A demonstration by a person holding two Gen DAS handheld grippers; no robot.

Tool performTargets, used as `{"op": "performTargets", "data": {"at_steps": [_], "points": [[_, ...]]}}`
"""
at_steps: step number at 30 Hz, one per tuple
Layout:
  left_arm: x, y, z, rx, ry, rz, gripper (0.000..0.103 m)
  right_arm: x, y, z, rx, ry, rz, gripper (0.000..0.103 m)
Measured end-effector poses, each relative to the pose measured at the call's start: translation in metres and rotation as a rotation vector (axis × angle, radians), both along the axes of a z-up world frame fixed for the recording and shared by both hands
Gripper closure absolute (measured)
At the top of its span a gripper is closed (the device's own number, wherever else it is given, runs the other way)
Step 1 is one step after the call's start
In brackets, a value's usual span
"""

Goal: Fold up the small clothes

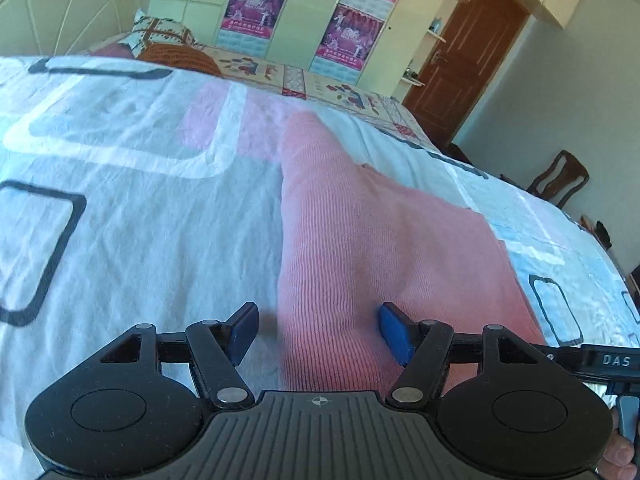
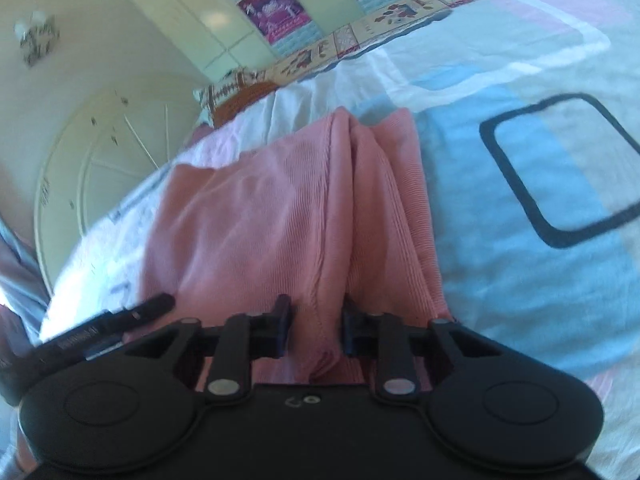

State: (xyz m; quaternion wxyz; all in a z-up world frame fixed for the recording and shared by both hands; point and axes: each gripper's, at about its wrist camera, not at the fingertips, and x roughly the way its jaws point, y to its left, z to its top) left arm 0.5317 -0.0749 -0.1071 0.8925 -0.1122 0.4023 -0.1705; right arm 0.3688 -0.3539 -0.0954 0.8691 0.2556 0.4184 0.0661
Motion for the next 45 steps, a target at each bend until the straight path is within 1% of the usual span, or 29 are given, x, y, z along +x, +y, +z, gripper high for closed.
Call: {"op": "performTargets", "data": {"at_steps": [2, 6, 9, 10, 12, 13, 14, 16, 18, 19, 21, 22, 23, 24, 25, 26, 27, 30, 32, 33, 34, 35, 36, 39, 40, 41, 43, 44, 45], "points": [[0.0, 0.002, 0.004, -0.004, -0.015, -0.001, 0.037, 0.0, 0.007, 0.005, -0.044, -0.012, 0.035, 0.091], [0.005, 0.002, 0.011, -0.019, -0.043, -0.018, 0.037, -0.013, 0.019, 0.029, -0.179, -0.101, 0.077, 0.093], [0.009, -0.015, 0.012, 0.002, -0.036, -0.072, 0.037, -0.028, 0.008, 0.045, -0.188, -0.135, 0.048, 0.093], [0.01, -0.021, 0.012, 0.014, -0.033, -0.09, 0.037, -0.033, 0.005, 0.047, -0.213, -0.136, 0.041, 0.093], [0.009, -0.037, 0.014, 0.064, -0.049, -0.134, 0.037, -0.039, -0.005, 0.039, -0.256, -0.112, 0.008, 0.093], [0.007, -0.045, 0.014, 0.114, -0.061, -0.143, 0.037, -0.041, -0.011, 0.031, -0.229, -0.09, -0.007, 0.093], [0.007, -0.049, 0.013, 0.137, -0.063, -0.142, 0.037, -0.038, -0.016, 0.019, -0.193, -0.062, -0.019, 0.093], [0.008, -0.051, 0.012, 0.152, -0.059, -0.139, 0.034, -0.034, -0.016, 0.006, -0.172, -0.053, -0.027, 0.093], [0.009, -0.049, 0.014, 0.155, -0.054, -0.158, 0.034, -0.031, -0.014, 0.007, -0.168, -0.06, -0.034, 0.092], [0.009, -0.044, 0.02, 0.138, -0.054, -0.164, 0.034, -0.032, -0.015, 0.009, -0.161, -0.058, -0.033, 0.091], [0.007, -0.032, 0.034, 0.09, -0.113, -0.154, 0.034, -0.033, -0.017, 0.018, -0.18, -0.075, -0.035, 0.082], [0.01, -0.026, 0.04, 0.077, -0.133, -0.14, 0.034, -0.035, -0.019, 0.026, -0.217, -0.105, -0.065, 0.062], [0.015, -0.023, 0.042, 0.076, -0.133, -0.129, 0.034, -0.036, -0.021, 0.033, -0.237, -0.134, -0.084, 0.058], [0.022, -0.022, 0.042, 0.08, -0.13, -0.116, 0.034, -0.031, -0.023, 0.038, -0.243, -0.154, -0.087, 0.061], [0.029, -0.022, 0.041, 0.085, -0.123, -0.11, 0.034, -0.022, -0.023, 0.041, -0.257, -0.16, -0.084, 0.069], [0.036, -0.023, 0.039, 0.092, -0.116, -0.112, 0.034, -0.012, -0.02, 0.044, -0.278, -0.164, -0.067, 0.083], [0.043, -0.026, 0.036, 0.097, -0.11, -0.111, 0.034, 0.001, -0.014, 0.044, -0.304, -0.171, -0.032, 0.087], [0.067, -0.038, 0.019, 0.08, -0.034, -0.134, 0.034, 0.039, 0.006, 0.035, -0.368, -0.161, 0.073, 0.093], [0.076, -0.048, 0.002, 0.087, 0.019, -0.131, 0.034, 0.057, 0.012, 0.021, -0.462, -0.106, 0.096, 0.101], [0.077, -0.049, -0.006, 0.056, 0.028, -0.119, 0.034, 0.062, 0.01, 0.011, -0.508, -0.069, 0.082, 0.103], [0.077, -0.05, -0.009, 0.04, 0.019, -0.105, 0.033, 0.062, 0.002, 0.009, -0.479, -0.079, 0.063, 0.103], [0.076, -0.051, -0.009, 0.045, 0.014, -0.105, 0.032, 0.062, -0.004, 0.009, -0.443, -0.069, 0.044, 0.103], [0.075, -0.052, -0.009, 0.047, 0.016, -0.104, 0.032, 0.062, -0.006, 0.01, -0.435, -0.063, 0.038, 0.103], [0.067, -0.048, -0.001, 0.04, 0.026, -0.098, 0.032, 0.058, 0.002, 0.013, -0.478, -0.065, 0.052, 0.103], [0.06, -0.04, 0.006, 0.024, 0.003, -0.1, 0.032, 0.057, 0.001, 0.017, -0.461, -0.064, 0.04, 0.1], [0.051, -0.034, 0.011, 0.014, -0.02, -0.104, 0.032, 0.05, 0.001, 0.023, -0.443, -0.071, 0.025, 0.076], [0.03, -0.019, 0.018, 0.005, -0.05, -0.114, 0.032, 0.028, 0.002, 0.036, -0.439, -0.124, 0.008, 0.039], [0.02, -0.012, 0.019, 0.001, -0.054, -0.116, 0.032, 0.014, 0.002, 0.04, -0.432, -0.145, 0.013, 0.049], [0.008, -0.005, 0.018, -0.008, -0.053, -0.121, 0.032, 0.003, -0.002, 0.042, -0.407, -0.135, 0.02, 0.059]]}}
